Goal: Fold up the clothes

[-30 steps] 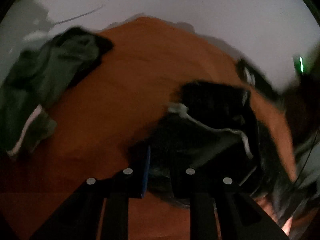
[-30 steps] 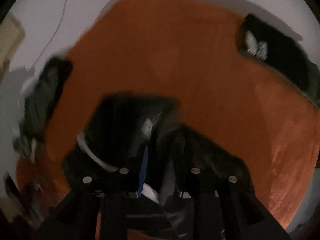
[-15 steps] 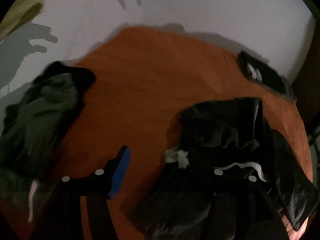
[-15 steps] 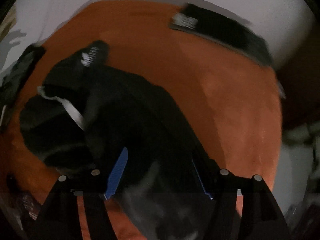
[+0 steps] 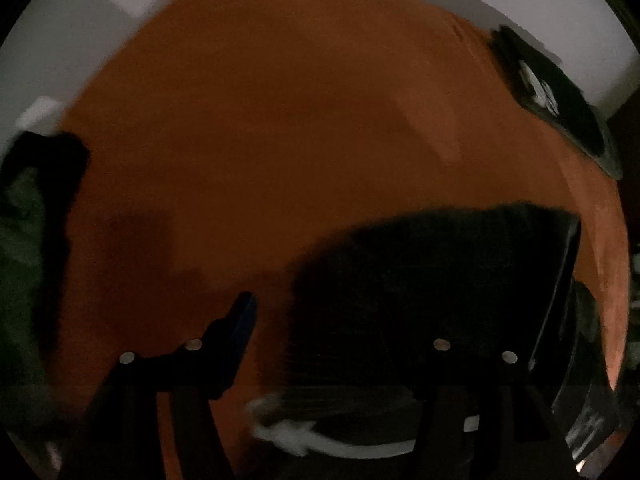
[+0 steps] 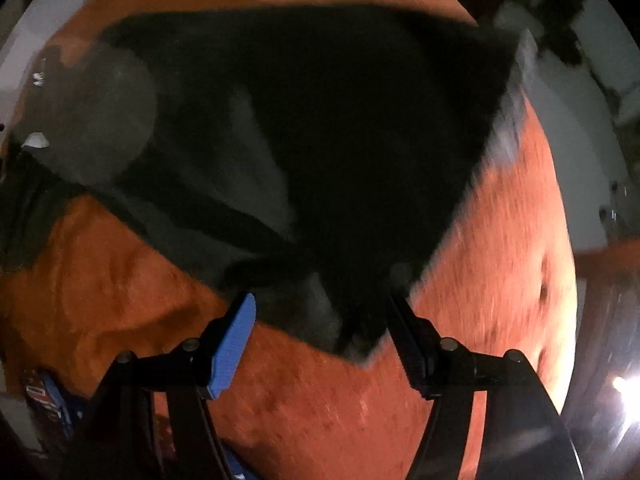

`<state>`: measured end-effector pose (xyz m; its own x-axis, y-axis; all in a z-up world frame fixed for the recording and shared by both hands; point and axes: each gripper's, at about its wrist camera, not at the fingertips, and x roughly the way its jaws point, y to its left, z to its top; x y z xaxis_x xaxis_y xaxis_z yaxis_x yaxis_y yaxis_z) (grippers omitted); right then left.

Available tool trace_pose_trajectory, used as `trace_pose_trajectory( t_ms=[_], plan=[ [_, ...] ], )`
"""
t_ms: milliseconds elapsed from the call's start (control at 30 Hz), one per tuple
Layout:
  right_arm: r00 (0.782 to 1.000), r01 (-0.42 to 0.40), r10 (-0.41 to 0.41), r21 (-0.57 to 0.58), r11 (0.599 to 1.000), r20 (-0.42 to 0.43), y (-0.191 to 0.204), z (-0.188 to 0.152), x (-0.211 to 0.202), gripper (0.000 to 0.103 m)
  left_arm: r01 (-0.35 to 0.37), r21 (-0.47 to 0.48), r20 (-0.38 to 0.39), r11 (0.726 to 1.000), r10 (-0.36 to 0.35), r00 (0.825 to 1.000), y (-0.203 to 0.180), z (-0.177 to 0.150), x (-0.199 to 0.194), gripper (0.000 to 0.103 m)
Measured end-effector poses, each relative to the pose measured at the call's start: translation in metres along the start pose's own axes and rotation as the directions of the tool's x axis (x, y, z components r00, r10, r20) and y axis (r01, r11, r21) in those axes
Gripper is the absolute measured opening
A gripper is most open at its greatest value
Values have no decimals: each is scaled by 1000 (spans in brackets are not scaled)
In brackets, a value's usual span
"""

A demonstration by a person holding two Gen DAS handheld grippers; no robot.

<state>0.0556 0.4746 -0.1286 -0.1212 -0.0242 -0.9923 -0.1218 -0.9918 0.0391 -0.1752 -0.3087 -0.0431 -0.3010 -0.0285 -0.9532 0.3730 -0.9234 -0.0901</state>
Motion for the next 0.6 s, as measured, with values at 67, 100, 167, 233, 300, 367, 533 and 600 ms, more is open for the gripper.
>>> trace_pose_trajectory(
  t_ms=[67, 100, 167, 233, 300, 367, 533, 600],
  plan=[
    [1000, -4, 4, 24, 1000, -6, -6, -11, 1, 66, -10, 28, -19, 1000, 11, 1000, -7, -4, 15, 65],
    [1000, -2, 2, 14, 1000, 0, -5, -16, 0, 66, -15, 43, -28, 999, 16, 999, -10, -7, 22, 65],
    [1000, 24, -23, -28, 999, 21, 1, -24, -2, 66, -33, 61, -31, 998, 35, 999, -16, -6, 29, 66],
    [989, 136, -124, -172, 976, 81, 24, -34, -6, 66, -54, 68, -22, 996, 55, 998, -21, -2, 31, 66],
    [961, 267, -228, -312, 912, 155, 48, -45, -6, 66, -59, 40, 37, 997, 58, 998, -20, 1, 24, 66],
    [901, 429, -338, -443, 787, 272, 74, -61, -2, 66, -58, 15, 107, 998, 57, 993, -19, 1, 17, 51],
    [776, 631, -451, -570, 527, 441, 102, -84, 27, 66, -146, 59, 161, 988, 134, 978, -32, -8, 20, 22],
    [724, 688, -476, -584, 432, 500, 107, -89, 39, 60, -162, 79, 180, 984, 146, 973, -36, -14, 20, 20]
  ],
)
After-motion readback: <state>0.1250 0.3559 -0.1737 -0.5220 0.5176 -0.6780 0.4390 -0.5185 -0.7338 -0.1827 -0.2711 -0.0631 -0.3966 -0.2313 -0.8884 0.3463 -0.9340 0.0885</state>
